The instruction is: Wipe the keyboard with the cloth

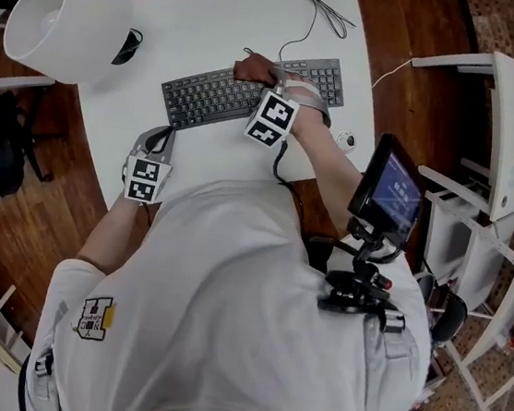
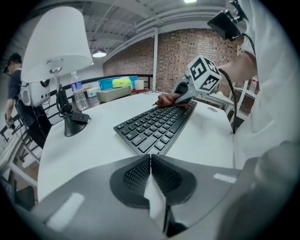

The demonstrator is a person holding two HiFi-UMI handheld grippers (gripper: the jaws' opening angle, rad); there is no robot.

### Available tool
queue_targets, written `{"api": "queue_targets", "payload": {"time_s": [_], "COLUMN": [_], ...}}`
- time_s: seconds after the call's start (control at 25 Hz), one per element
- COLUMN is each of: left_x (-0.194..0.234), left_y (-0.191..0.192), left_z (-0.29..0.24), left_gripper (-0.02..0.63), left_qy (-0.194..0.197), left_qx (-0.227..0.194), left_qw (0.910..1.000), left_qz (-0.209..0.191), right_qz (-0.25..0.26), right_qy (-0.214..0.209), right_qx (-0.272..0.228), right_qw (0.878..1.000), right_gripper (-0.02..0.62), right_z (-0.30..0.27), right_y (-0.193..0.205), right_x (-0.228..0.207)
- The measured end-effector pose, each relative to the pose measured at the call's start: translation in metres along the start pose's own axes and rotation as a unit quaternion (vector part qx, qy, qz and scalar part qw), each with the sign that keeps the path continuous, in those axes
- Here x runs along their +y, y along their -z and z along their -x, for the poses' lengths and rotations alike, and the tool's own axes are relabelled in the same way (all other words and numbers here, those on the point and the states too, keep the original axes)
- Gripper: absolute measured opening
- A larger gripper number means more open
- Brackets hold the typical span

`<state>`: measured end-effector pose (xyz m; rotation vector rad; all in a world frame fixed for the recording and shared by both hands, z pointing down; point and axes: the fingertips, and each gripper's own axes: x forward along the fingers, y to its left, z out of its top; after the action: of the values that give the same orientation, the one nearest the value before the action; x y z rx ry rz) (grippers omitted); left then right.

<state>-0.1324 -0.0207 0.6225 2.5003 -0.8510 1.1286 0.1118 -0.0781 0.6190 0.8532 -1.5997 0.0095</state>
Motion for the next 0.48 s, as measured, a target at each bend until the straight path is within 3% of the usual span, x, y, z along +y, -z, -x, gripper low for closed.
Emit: {"api": "queue_targets", "payload": {"time_s": [0.16,0.28,0.4,0.48], "left_x": [0.0,0.002,0.001,0.0], "left_y": [0.003,0.003,0.002,0.003], "left_z": [-0.002,0.0,0.001,0.001], "left_gripper": [0.008,0.009,0.008,0.008], "left_qy": [-0.001,-0.002,-0.004,-0.005], "left_qx": [0.004,0.001,-0.001,-0.003], "left_qw": [1.0,1.0,1.0,1.0], "left_qz": [-0.001,-0.002,0.0,0.004], "right_qz": [-0.069,-0.112,-0.113,-0.093], "right_qy": [0.039,0.059,0.059,0.037], "right_qx": [0.069,0.117,0.117,0.075], "right_qw": [0.994,0.985,0.985,0.992], "right_gripper": [0.078,0.08,0.08,0.08], "right_z": [0.002,0.007,0.016,0.023], "right_y": [0.093,0.141,0.134,0.086], "right_x": [-0.045,-0.066,-0.066,-0.044]}}
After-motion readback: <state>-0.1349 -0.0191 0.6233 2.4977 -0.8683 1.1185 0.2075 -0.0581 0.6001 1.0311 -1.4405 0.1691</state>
